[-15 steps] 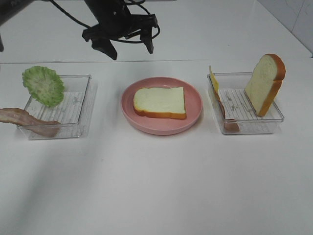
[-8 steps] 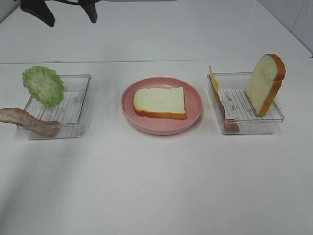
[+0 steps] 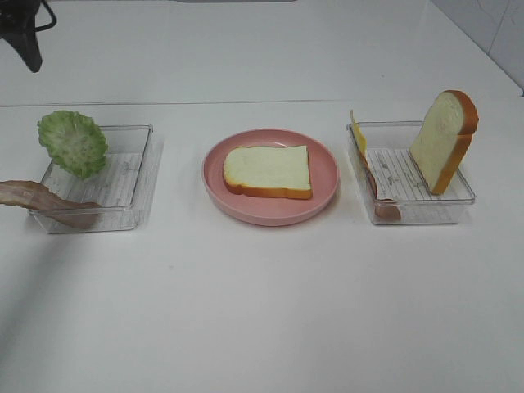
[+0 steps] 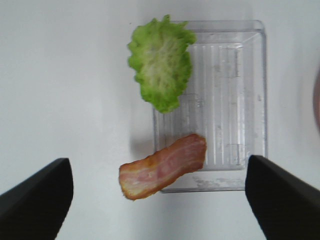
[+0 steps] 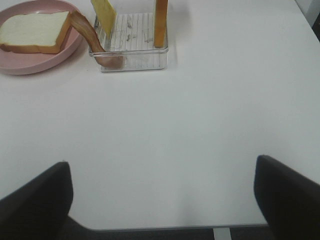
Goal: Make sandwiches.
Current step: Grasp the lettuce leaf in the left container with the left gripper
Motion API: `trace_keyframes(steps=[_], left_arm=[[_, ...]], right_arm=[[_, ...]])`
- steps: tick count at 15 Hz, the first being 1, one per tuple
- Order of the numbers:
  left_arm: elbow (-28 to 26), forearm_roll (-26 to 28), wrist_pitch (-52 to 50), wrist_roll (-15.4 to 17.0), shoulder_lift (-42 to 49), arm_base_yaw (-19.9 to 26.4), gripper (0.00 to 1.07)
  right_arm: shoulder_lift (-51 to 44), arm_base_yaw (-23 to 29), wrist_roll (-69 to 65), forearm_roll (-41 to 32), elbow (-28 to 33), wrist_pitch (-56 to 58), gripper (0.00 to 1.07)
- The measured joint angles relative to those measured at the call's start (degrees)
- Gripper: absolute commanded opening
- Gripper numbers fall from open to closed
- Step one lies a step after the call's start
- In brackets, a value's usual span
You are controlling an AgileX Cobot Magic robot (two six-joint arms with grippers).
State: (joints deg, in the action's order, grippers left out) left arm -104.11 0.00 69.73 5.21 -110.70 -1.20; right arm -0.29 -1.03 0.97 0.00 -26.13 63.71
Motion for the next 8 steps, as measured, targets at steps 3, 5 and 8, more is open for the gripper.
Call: trace_keyframes(steps=[3, 5, 8], left_arm=[[0.74, 0.52, 0.17, -2.81, 0.0, 2.18, 0.86], [0.74, 0.52, 0.17, -6.53, 0.06, 2.18, 0.86], [0.74, 2.18, 0.17, -6.88, -1.03, 3.15, 0.86]], right_arm=[[0.0, 0.0, 0.0, 0.0, 0.0, 0.0, 0.96], [0.0, 0.0, 0.0, 0.0, 0.0, 0.0, 0.96], [0.0, 0.0, 0.0, 0.0, 0.0, 0.0, 0.96]])
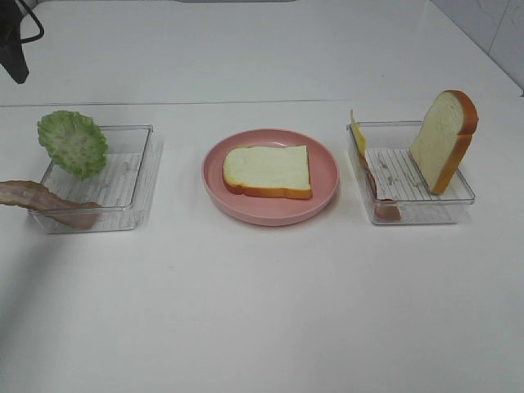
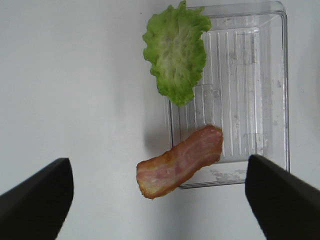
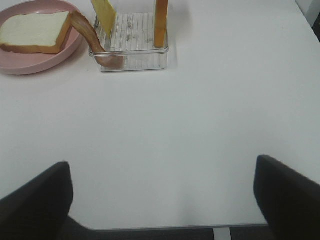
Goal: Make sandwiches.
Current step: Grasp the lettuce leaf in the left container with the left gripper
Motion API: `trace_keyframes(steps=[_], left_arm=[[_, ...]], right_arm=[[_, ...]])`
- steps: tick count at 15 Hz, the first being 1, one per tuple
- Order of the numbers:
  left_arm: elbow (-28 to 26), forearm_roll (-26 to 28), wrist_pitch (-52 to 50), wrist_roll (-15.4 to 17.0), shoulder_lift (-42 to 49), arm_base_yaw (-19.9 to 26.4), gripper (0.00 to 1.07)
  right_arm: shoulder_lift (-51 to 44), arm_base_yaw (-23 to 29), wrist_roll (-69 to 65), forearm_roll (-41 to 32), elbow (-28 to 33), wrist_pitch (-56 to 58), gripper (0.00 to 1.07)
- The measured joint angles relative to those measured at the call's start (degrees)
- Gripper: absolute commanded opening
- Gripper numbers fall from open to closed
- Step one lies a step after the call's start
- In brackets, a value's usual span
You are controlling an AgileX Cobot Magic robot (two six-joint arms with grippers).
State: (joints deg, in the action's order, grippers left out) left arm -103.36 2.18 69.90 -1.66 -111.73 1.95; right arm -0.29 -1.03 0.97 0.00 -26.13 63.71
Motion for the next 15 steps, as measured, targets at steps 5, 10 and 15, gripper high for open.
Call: trace_keyframes(steps=[5, 10, 15], left_arm=[[0.0, 4.93, -0.23, -3.78, -5.73, 4.53, 0.96], [-6.02, 6.47, -0.92, -4.47, -14.32, 4.53, 0.96], [-13.29, 11.17, -2.23, -6.7, -23.38, 4.58, 0.96]], right_arm=[[0.0, 0.0, 0.0, 0.0, 0.0, 0.0, 0.96], [0.0, 0.0, 0.0, 0.0, 0.0, 0.0, 0.96], [0.0, 0.0, 0.0, 0.0, 0.0, 0.0, 0.96]])
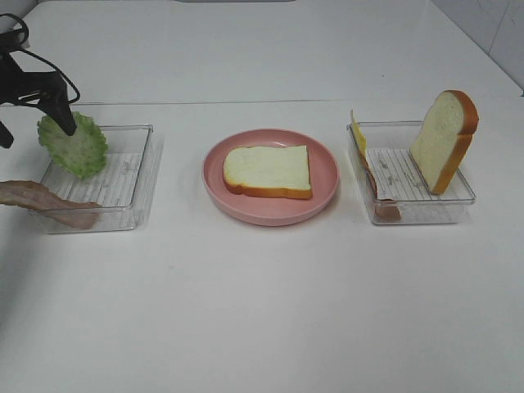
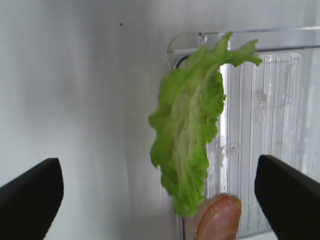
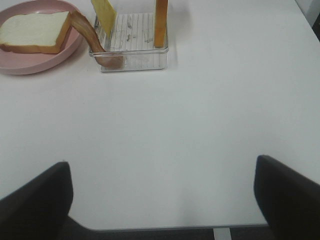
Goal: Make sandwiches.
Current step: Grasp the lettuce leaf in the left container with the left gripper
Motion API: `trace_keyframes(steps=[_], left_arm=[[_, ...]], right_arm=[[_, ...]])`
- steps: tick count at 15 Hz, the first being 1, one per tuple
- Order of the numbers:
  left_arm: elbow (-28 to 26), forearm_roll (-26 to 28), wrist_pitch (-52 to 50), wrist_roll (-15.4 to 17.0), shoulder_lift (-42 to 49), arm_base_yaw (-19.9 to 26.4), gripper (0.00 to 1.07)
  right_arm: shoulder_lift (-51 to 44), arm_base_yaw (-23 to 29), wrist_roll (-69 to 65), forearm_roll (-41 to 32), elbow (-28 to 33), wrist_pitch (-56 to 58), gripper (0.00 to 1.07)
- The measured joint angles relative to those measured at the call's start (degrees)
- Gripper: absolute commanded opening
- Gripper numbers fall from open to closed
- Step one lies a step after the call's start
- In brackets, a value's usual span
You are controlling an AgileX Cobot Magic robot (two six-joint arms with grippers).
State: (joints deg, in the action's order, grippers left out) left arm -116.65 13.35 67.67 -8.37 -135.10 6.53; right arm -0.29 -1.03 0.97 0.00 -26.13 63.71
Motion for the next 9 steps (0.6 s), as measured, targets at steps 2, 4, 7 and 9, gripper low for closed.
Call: trace_keyframes(steps=[2, 4, 7, 9], left_arm=[[-1.2, 0.92, -1.78, 0.0, -0.86, 0.0, 0.96], [-2.12, 2.92, -3.55, -0.34, -1.55, 0.0, 0.96], [-2.12, 4.47, -3.61, -1.32, -3.04, 0.0, 0.96], [-2.12, 5.1, -3.72, -1.49, -4.3, 0.0, 0.96]], right_arm=[[0.0, 0.0, 0.0, 0.0, 0.0, 0.0, 0.96], [0.0, 0.0, 0.0, 0.0, 0.0, 0.0, 0.96], [0.0, 0.0, 0.0, 0.0, 0.0, 0.0, 0.96], [0.0, 0.0, 0.0, 0.0, 0.0, 0.0, 0.96]])
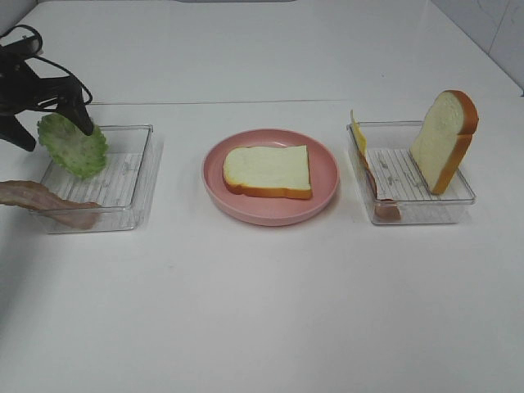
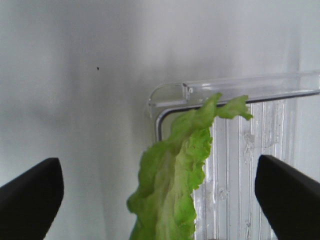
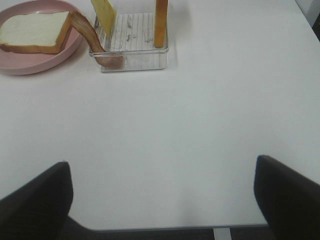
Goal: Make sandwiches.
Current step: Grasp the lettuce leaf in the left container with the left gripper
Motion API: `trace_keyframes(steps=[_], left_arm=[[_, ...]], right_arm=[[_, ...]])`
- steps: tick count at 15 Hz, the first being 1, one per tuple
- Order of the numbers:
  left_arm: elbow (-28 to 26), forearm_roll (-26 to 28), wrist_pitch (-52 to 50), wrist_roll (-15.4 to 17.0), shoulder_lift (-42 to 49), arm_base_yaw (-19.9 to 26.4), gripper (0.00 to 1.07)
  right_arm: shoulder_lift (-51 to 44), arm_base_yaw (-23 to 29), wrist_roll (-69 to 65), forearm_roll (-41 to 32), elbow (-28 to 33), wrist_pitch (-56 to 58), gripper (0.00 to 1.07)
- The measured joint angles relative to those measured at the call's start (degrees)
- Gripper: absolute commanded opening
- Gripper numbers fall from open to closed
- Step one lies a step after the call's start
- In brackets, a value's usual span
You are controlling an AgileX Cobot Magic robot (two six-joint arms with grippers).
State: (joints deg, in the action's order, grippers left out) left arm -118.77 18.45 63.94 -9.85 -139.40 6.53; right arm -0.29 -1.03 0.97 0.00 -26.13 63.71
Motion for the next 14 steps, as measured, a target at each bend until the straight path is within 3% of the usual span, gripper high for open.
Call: trace_keyframes(steps=[2, 5, 7, 8, 9, 12, 14], left_arm=[[0.0, 0.06, -0.06, 0.0, -0.29, 0.0, 0.95], [-1.32, 0.11, 0.29, 0.0, -0.34, 0.0, 0.82], [-2.64, 0.17, 0.23, 0.8, -0.34, 0.0, 0.62], [-2.75, 0.17, 0.17, 2.01, -0.34, 0.0, 0.44], [-2.75, 0.34, 0.17, 2.29, -0.34, 0.0, 0.4], [-2.75, 0.52, 0.17, 2.64, -0.34, -0.69, 0.0], [-2.75, 0.52, 0.11, 2.64, -0.34, -1.43, 0.0]], right_arm=[[0.0, 0.0, 0.0, 0.0, 0.0, 0.0, 0.96], [0.0, 0.0, 0.0, 0.0, 0.0, 0.0, 0.96], [0.0, 0.0, 0.0, 0.0, 0.0, 0.0, 0.96], [0.0, 0.0, 0.0, 0.0, 0.0, 0.0, 0.96], [0.0, 0.0, 0.0, 0.0, 0.0, 0.0, 0.96], [0.0, 0.0, 0.0, 0.0, 0.0, 0.0, 0.96], [0.0, 0.0, 0.0, 0.0, 0.0, 0.0, 0.96]])
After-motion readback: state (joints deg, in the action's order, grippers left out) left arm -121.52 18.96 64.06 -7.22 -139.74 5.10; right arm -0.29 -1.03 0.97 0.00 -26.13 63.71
